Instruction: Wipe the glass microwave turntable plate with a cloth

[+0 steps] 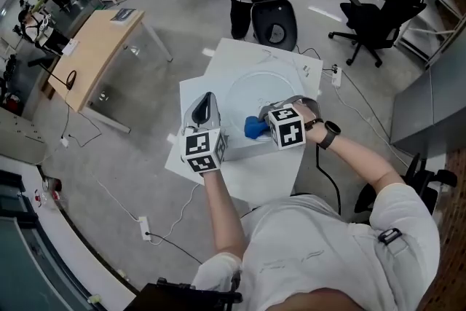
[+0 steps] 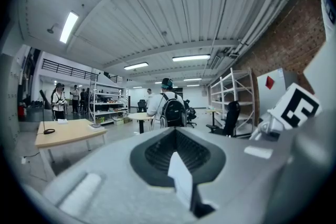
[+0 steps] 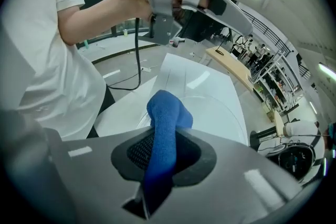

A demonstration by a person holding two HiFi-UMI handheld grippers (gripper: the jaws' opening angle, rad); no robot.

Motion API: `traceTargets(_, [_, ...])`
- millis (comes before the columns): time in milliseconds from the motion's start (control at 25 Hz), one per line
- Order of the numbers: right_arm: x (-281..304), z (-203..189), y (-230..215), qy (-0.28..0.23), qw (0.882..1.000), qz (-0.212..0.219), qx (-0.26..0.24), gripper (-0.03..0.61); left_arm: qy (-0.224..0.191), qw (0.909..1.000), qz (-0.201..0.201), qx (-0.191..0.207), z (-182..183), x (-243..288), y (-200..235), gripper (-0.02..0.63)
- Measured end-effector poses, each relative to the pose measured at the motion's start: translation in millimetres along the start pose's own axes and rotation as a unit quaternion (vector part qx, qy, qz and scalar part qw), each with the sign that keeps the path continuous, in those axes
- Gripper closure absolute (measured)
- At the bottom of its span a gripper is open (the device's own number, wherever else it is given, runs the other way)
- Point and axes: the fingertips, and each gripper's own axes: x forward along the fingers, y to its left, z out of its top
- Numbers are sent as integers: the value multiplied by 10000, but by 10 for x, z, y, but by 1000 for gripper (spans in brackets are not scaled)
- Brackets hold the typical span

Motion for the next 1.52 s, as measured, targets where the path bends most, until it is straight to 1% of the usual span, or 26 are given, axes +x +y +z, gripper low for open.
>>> traceTargets(80, [104, 130, -181, -183, 9998, -43, 84, 515, 11, 10000, 56, -14, -5, -26, 66, 614])
traceTargets(200, [229, 281, -526, -397, 9985, -260, 256, 515, -1, 9999, 124, -72, 9, -63, 157, 614])
traceTargets(360, [326, 254, -954, -384, 9960, -655, 462, 515, -16, 9998, 167, -144, 25, -90, 196, 613])
traceTargets(560, [339, 19, -1354, -184, 9914, -1065, 740, 515, 42, 9996, 189, -215, 28, -104, 232, 613])
traceTargets(840, [190, -530, -1577, 122, 9832, -1374, 1196, 515, 29, 9996, 189, -201, 43, -78, 232, 613])
traceTargets(960, [78, -776, -1564, 286, 9801, -1450, 1322, 515, 4, 9998, 128, -162, 46, -44, 195, 613])
traceTargets(1160, [-136, -1056, -1324, 558, 9806, -1340, 1320, 515, 45, 9998, -45, -186, 50, 17, 73, 614])
traceTargets(1360, [-300, -1220, -906, 716, 9839, -1039, 1268, 515, 81, 9998, -156, -104, -19, 89, -26, 614])
traceTargets(1520, [-381, -1195, -583, 713, 9874, -775, 1185, 515, 78, 9997, -229, -45, -59, 150, -83, 614])
